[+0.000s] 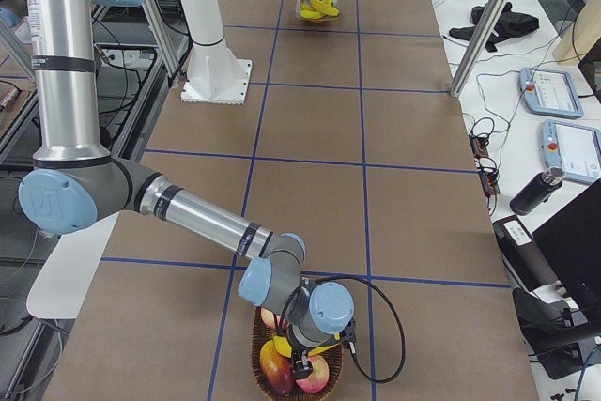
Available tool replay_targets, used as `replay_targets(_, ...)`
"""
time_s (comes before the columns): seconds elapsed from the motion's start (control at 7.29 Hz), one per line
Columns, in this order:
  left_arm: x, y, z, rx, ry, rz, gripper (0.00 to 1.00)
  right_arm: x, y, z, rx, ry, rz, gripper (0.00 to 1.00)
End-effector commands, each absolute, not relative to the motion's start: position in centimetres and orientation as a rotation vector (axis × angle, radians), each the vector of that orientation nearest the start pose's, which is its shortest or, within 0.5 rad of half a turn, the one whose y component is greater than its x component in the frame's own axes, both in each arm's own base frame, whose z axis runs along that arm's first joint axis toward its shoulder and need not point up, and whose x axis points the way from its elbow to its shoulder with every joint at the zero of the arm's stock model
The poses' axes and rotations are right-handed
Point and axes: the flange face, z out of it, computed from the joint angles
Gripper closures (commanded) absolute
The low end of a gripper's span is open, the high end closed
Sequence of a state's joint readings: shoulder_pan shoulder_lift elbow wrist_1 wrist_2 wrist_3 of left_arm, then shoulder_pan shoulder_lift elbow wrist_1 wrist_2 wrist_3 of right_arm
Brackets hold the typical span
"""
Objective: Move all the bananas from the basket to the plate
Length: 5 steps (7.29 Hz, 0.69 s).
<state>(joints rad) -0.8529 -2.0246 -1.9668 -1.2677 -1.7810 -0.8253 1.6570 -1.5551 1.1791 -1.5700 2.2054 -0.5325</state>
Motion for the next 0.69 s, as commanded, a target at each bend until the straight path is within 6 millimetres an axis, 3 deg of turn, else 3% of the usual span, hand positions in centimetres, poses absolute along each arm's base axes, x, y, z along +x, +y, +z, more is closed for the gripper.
replay_targets(0.0,29.93,-51.38,28.33,0.252,0.532,-0.048,0.0,10.64,-42.67,85.35,-0.141,-0.699,-0.328,0.04)
replay_targets(0.27,29.94,-51.38,28.31,0.254,0.532,-0.046,0.0,10.07,-43.07,85.8,-0.132,-0.693,-0.341,0.07)
replay_targets(0.41,29.94,-51.38,28.31,0.253,0.533,-0.047,0.0,10.07,-43.14,85.68,-0.131,-0.693,-0.339,0.13)
replay_targets(0.55,29.94,-51.38,28.31,0.253,0.533,-0.047,0.0,10.07,-43.14,85.67,-0.131,-0.693,-0.339,0.32)
